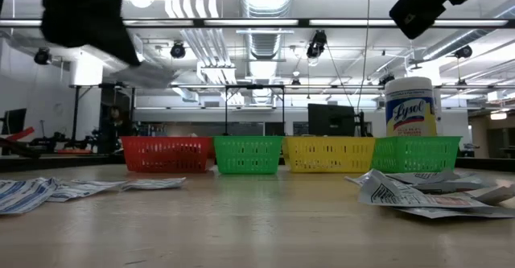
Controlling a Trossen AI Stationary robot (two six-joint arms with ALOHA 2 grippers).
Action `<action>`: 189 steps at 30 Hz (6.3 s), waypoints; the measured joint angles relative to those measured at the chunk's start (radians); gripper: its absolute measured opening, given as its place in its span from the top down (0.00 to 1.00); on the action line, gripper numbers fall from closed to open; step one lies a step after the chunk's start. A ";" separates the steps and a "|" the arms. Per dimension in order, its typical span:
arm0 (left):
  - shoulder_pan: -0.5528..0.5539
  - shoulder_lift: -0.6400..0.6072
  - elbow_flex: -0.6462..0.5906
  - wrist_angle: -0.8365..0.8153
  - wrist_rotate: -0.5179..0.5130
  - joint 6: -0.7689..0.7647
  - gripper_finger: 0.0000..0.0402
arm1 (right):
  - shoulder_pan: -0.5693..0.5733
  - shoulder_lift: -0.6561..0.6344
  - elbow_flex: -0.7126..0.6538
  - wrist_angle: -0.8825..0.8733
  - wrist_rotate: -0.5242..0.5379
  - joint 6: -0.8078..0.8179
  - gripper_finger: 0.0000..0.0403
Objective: Pick & Place First Aid Supplies
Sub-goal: Put the blue bandage into the yellow basket
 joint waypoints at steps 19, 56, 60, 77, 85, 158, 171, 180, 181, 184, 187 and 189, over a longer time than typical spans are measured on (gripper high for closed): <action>0.001 0.000 0.004 0.300 -0.234 0.334 1.00 | 0.000 0.398 -0.001 0.578 0.001 -0.046 0.59; 0.000 0.019 -0.001 0.336 -0.320 0.445 1.00 | -0.092 0.930 0.545 0.412 0.000 -0.029 0.42; -0.001 0.019 -0.001 0.335 -0.320 0.447 1.00 | -0.106 0.940 0.553 0.408 0.000 -0.024 0.42; -0.001 0.041 -0.001 0.404 -0.331 0.504 1.00 | -0.116 0.947 0.553 0.410 -0.055 -0.015 0.65; -0.002 0.044 -0.001 0.404 -0.329 0.495 1.00 | -0.116 0.947 0.553 0.409 -0.076 -0.062 0.93; -0.033 0.006 -0.131 0.160 -0.407 0.276 0.58 | -0.625 0.906 0.663 -0.448 -0.307 -0.428 0.98; -0.034 0.006 -0.131 0.160 -0.407 0.279 0.58 | -0.624 0.930 0.548 -0.316 -0.293 -0.343 0.98; -0.034 0.006 -0.131 0.160 -0.407 0.279 0.58 | -0.624 0.930 0.481 -0.280 -0.269 -0.340 0.98; -0.034 0.006 -0.131 0.160 -0.408 0.279 0.58 | -0.624 0.930 0.472 -0.266 -0.269 -0.340 0.98; -0.034 0.006 -0.131 0.160 -0.409 0.279 0.58 | -0.624 0.930 0.448 -0.241 -0.268 -0.340 0.98; -0.034 0.006 -0.131 0.160 -0.409 0.279 0.58 | -0.624 0.930 0.430 -0.217 -0.268 -0.340 0.98; -0.034 0.006 -0.131 0.160 -0.409 0.279 0.58 | -0.625 0.930 0.418 -0.206 -0.267 -0.340 0.98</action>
